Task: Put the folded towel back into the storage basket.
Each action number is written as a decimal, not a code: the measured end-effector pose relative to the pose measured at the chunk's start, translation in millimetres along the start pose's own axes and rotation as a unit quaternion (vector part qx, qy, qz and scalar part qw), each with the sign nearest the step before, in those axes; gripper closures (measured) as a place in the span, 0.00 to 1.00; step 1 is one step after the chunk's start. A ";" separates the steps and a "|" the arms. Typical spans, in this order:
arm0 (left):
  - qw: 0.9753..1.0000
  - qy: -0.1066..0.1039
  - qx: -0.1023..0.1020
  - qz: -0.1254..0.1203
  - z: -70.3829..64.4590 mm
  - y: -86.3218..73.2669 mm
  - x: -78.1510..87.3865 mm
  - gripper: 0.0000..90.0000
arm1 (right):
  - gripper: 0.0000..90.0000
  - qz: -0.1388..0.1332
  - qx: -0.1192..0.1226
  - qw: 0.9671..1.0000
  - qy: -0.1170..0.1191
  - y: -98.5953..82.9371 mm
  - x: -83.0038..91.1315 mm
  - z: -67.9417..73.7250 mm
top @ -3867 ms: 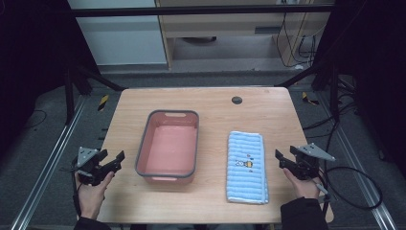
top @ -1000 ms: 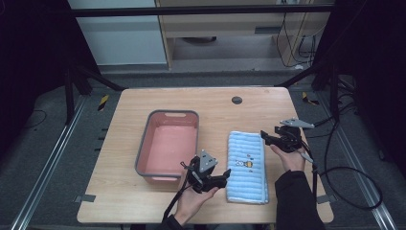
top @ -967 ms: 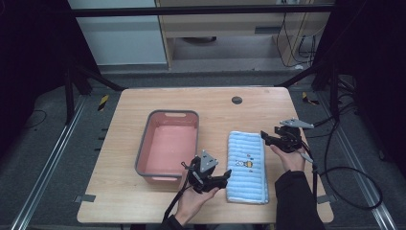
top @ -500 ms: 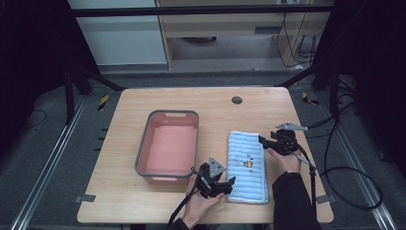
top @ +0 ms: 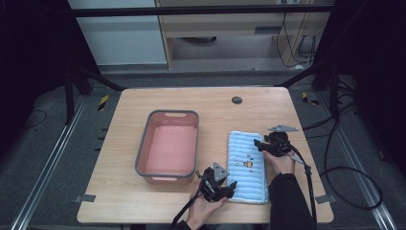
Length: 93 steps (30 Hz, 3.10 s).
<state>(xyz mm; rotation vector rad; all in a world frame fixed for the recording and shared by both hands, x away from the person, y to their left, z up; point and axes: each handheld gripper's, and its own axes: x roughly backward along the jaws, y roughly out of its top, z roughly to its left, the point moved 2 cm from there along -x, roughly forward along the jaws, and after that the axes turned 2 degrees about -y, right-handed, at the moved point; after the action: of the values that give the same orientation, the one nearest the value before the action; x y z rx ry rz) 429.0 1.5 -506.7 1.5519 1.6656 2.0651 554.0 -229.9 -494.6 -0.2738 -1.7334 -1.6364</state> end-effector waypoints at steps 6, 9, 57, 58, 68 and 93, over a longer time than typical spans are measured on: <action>1.000 0.002 0.003 0.006 -2.0 -3.2 -4.4 0.53 | 0.54 0.017 0.001 1.000 -0.002 -3.4 -6.0 0.2; 1.000 0.001 0.003 0.006 -3.7 -4.5 -5.3 0.57 | 0.55 0.024 0.001 1.000 -0.002 -4.9 -9.2 0.4; 0.998 -0.030 0.028 -0.047 -10.2 8.2 21.4 0.94 | 0.88 -0.047 -0.004 0.998 0.048 11.1 27.1 14.3; 0.998 -0.031 0.027 -0.049 -10.0 9.7 24.3 0.94 | 0.88 -0.050 -0.004 0.998 0.047 13.4 30.3 16.0; 0.997 -0.031 0.015 -0.074 -4.6 23.4 49.2 0.94 | 0.88 -0.082 0.016 0.996 0.040 31.8 49.2 27.7; 0.993 -0.006 0.008 -0.118 20.3 53.2 107.3 0.94 | 0.88 -0.140 0.033 0.989 0.033 89.0 84.8 65.5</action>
<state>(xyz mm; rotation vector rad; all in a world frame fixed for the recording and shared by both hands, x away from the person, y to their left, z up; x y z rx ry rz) 417.8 57.3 -399.3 1.2950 1.7681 1.9248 524.1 -180.7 -367.8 0.0586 -1.8342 -1.7570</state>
